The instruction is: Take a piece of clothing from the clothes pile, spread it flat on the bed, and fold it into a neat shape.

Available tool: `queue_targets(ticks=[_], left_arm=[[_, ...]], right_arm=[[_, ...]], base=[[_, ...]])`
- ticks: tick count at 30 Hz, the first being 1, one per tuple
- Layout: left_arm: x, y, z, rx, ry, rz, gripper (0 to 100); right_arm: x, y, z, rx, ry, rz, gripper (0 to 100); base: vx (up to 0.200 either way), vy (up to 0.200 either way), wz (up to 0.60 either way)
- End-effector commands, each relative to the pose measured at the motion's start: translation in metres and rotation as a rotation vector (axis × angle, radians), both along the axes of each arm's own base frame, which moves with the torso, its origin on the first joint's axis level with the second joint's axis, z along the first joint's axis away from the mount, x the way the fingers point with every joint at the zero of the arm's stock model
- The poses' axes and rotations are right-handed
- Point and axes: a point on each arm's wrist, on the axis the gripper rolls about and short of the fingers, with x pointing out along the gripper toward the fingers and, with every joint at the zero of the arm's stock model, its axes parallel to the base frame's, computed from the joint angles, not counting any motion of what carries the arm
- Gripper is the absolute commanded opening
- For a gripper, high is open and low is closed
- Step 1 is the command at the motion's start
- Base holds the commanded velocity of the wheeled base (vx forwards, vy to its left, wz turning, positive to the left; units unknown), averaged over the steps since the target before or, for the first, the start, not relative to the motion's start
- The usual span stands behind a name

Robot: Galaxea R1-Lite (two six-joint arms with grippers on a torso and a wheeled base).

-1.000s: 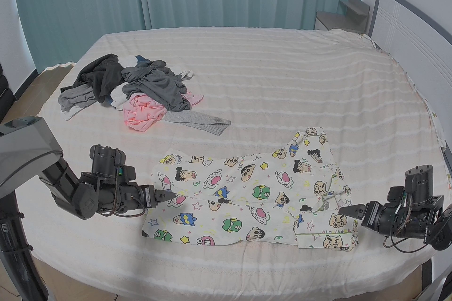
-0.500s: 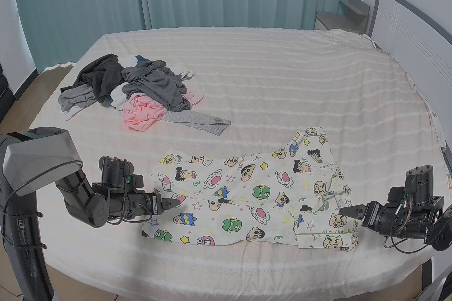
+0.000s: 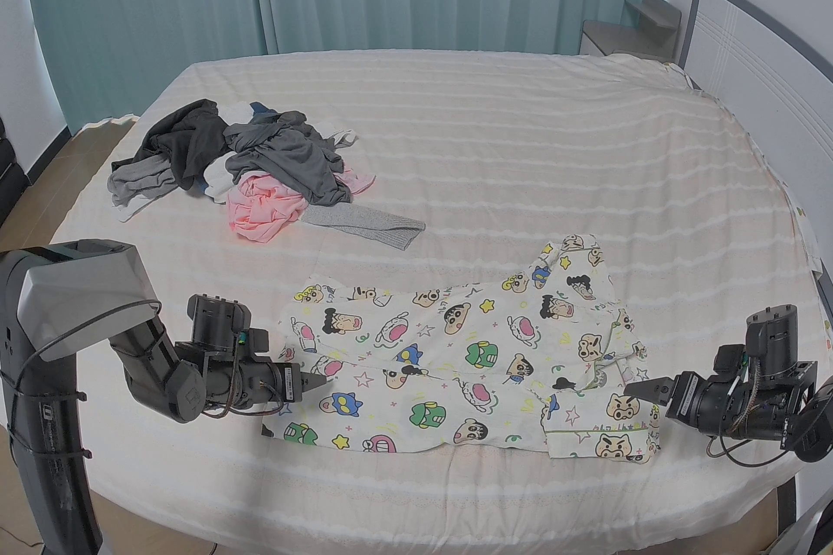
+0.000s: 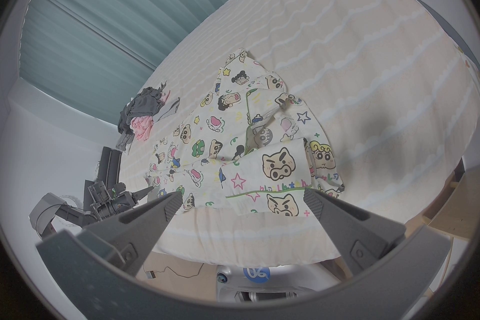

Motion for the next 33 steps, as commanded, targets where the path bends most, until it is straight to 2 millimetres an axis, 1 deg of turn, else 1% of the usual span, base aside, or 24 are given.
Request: queue_targets(ticks=[1,12,22,29,33], left_arm=[[-0.002,0.001,-0.002,0.001,0.009,0.002,0],[-0.008,0.004,-0.001,0.003,0.025,0.007,0],[-0.022,0.006,0.014,0.000,0.018,0.005,0],[-0.033,0.008,0.010,0.007,0.050,0.003,0],[-0.040,0.009,0.007,0.029,0.062,-0.019,0]], right_arm=[[0.001,0.000,0.000,0.000,0.001,-0.001,100],[0.001,0.000,0.000,0.000,0.001,-0.001,100],[0.002,0.000,-0.003,-0.002,0.012,-0.005,100],[0.003,0.000,-0.002,0.003,-0.006,-0.005,100],[0.005,0.000,-0.006,-0.001,0.004,-0.006,100]], base=[[0.000,0.000,0.00],[0.000,0.000,0.00],[0.000,0.000,0.00],[0.000,0.000,0.00],[0.000,0.000,0.00]])
